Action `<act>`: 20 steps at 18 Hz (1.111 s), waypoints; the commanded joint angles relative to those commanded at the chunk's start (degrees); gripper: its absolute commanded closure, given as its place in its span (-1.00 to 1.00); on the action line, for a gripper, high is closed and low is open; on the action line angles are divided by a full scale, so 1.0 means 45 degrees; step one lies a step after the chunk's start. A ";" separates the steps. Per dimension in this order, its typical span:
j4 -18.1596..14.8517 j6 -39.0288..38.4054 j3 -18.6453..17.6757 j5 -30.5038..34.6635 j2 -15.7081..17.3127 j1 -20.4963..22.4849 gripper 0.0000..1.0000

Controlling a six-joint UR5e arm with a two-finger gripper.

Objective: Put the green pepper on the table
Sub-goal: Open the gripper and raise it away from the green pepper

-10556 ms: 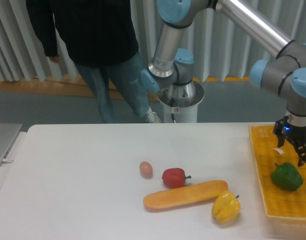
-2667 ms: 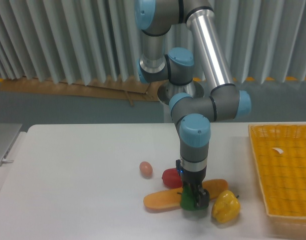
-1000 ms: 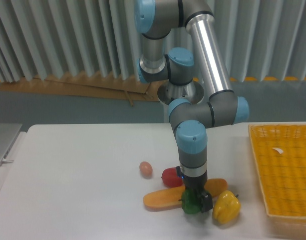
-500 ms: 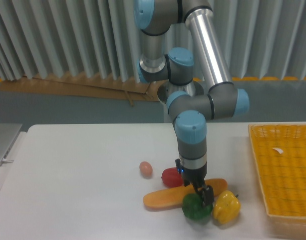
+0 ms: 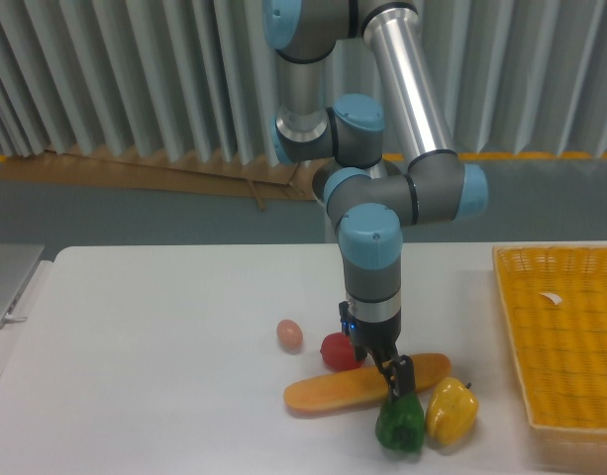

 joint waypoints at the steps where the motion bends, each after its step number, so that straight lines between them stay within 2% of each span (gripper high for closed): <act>1: -0.0039 0.0039 -0.0077 -0.0446 0.0275 0.0137 -1.00; 2: -0.0194 0.0040 -0.0155 -0.0857 0.0432 0.0390 -1.00; 5: -0.0760 0.1109 -0.0273 -0.0861 0.1097 0.0587 -1.00; 7: -0.1655 0.2279 -0.0254 -0.0842 0.1253 0.0763 -1.00; 9: -0.2496 0.3743 -0.0292 -0.0182 0.1741 0.0725 -1.00; 11: -0.3102 0.4627 -0.0312 0.0853 0.1898 0.0570 -1.00; 15: -0.4314 0.4727 -0.0370 0.0916 0.2171 0.0160 -1.00; 20: -0.5467 0.4650 -0.0779 0.0547 0.3322 -0.0584 -1.00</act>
